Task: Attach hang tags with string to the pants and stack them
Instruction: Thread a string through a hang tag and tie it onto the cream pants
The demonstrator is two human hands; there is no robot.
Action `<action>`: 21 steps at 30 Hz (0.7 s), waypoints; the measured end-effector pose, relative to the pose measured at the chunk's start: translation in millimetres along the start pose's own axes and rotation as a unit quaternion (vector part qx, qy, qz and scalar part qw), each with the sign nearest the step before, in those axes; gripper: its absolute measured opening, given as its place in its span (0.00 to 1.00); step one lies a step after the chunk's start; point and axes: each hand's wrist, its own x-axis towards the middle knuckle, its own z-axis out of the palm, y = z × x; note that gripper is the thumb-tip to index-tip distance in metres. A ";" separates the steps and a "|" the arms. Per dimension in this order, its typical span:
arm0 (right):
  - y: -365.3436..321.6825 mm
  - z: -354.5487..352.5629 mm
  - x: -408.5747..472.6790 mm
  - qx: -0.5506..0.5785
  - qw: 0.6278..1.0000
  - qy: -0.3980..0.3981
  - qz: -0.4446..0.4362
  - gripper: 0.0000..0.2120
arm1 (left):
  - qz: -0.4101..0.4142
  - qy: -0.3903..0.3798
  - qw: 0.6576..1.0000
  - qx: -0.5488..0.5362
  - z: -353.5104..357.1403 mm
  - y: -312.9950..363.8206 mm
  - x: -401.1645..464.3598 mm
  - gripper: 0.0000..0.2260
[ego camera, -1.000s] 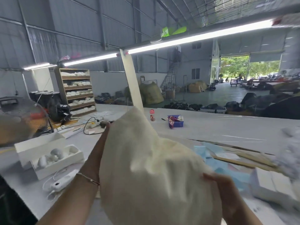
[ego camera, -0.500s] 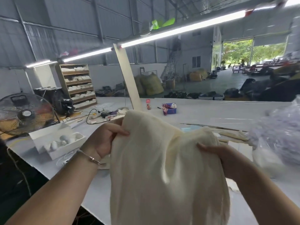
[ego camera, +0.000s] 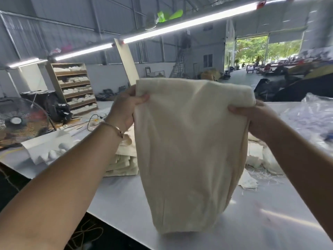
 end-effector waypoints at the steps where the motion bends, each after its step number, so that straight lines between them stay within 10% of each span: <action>1: -13.1 4.9 2.4 -0.001 1.000 0.006 -0.019 0.06 | 0.019 0.007 1.000 0.004 3.8 10.5 5.5 0.13; 9: -104.6 21.7 37.3 -0.012 0.984 0.075 -0.160 0.13 | 0.178 0.031 0.983 -0.018 20.9 103.2 25.6 0.10; 14: -97.1 15.3 33.4 -0.021 0.985 0.047 -0.167 0.07 | 0.135 0.071 0.978 0.144 15.9 88.4 22.8 0.06; 21: -79.5 7.0 24.8 -0.085 0.978 0.083 -0.170 0.07 | 0.020 0.029 0.999 0.018 25.2 52.1 20.8 0.13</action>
